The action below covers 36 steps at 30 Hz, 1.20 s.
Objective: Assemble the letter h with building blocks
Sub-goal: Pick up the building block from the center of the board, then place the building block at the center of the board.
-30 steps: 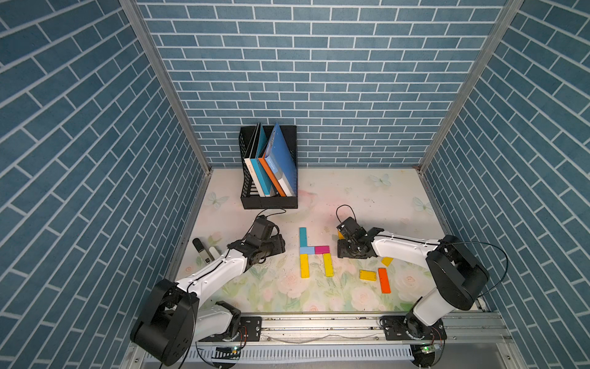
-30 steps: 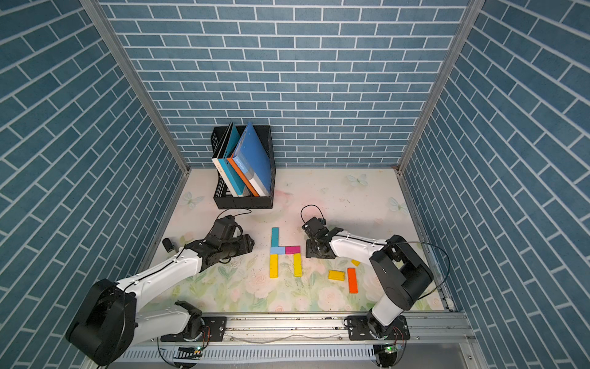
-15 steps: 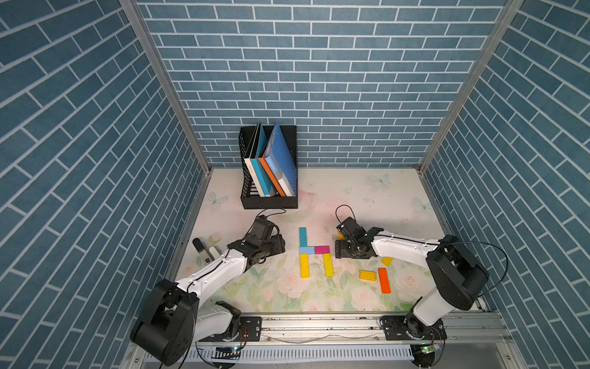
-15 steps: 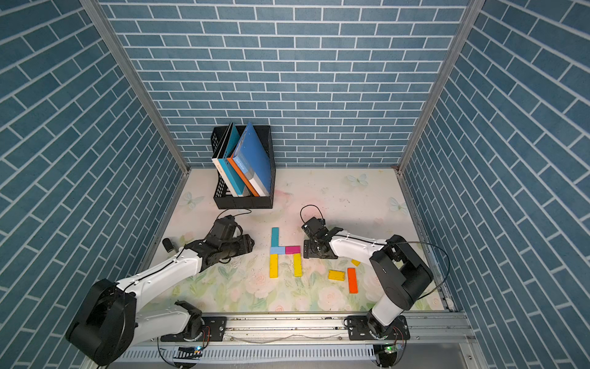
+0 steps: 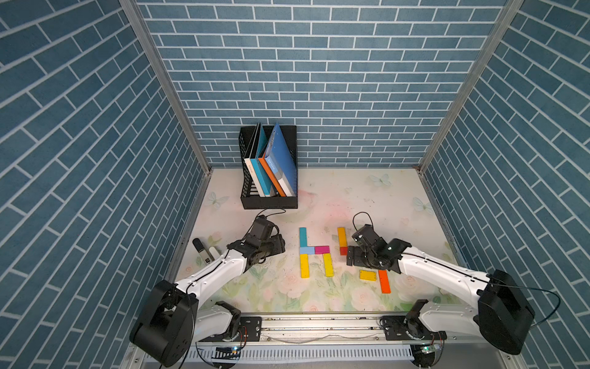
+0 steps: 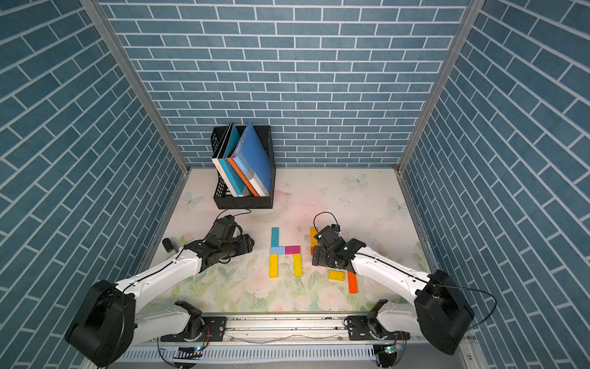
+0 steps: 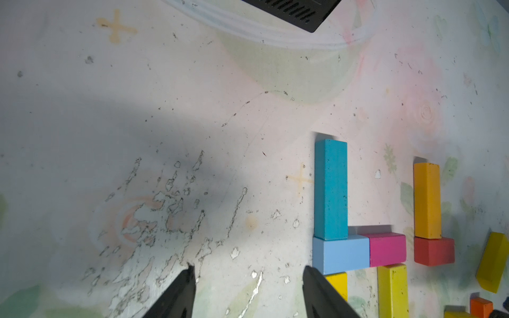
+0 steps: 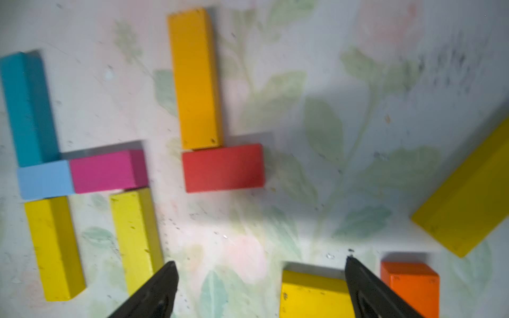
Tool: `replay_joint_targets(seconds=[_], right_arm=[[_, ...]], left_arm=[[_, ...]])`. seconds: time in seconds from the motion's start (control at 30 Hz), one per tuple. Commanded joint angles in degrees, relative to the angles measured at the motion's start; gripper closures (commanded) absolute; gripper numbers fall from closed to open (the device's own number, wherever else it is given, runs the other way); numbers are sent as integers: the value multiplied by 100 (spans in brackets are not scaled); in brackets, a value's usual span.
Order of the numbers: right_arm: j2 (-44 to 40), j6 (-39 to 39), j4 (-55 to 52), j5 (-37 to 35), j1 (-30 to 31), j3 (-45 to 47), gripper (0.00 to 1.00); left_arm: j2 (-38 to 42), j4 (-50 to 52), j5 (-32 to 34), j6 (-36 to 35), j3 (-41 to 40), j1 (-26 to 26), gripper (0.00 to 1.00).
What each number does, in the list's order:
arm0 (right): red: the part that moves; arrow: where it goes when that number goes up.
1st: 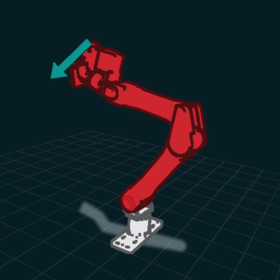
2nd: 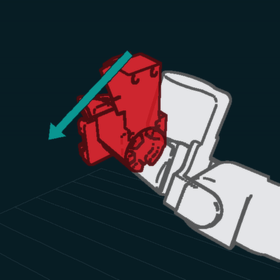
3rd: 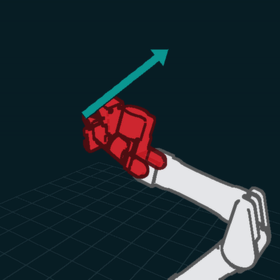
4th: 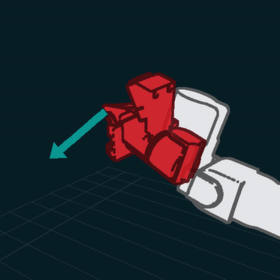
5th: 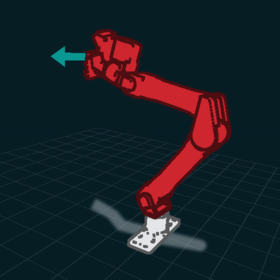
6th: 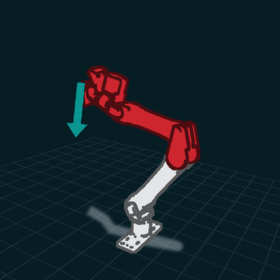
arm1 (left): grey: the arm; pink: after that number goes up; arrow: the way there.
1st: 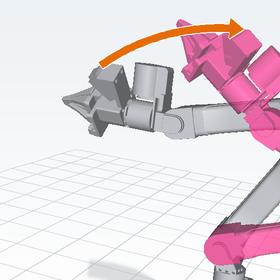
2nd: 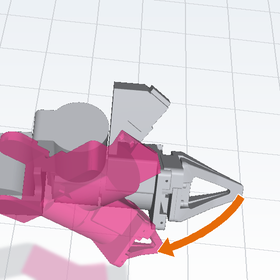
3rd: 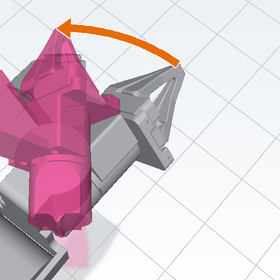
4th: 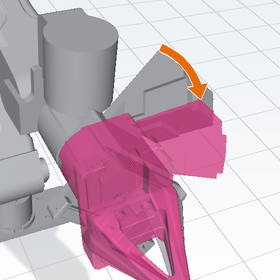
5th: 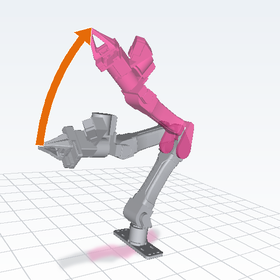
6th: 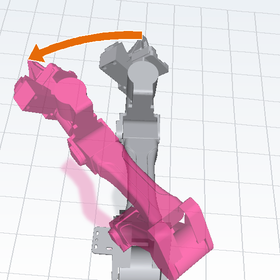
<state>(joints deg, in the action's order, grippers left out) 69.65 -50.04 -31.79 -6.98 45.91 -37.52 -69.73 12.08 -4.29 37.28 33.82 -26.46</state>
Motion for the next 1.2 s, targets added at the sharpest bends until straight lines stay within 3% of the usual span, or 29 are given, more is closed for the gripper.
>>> replay_joint_targets(seconds=[0.0, 0.3, 0.47, 0.6, 0.67, 0.93, 1.17], right_arm=[[-280, -468, -328, 182, 41, 368, 5], [-235, -653, -153, 330, 182, 742, 8], [-35, -663, -127, 180, 183, 704, 21], [115, -544, -354, -33, 182, 497, 42], [110, -366, -506, -229, 144, 263, 50], [619, 1050, -133, -197, -1116, -334, 56], [1299, 1711, 409, -140, -1334, -470, 58]], left_arm=[[-14, 27, 31, -32, -1, -19, 33], [-96, -43, 21, -14, -28, -22, 33], [-104, -43, 19, -18, -25, -21, 33], [-87, -25, 25, -27, -32, -25, 33], [-78, -34, 26, -24, -44, -18, 33], [-58, -29, 58, -17, -40, -24, 33], [-31, -10, 104, -32, -49, -25, 33]])
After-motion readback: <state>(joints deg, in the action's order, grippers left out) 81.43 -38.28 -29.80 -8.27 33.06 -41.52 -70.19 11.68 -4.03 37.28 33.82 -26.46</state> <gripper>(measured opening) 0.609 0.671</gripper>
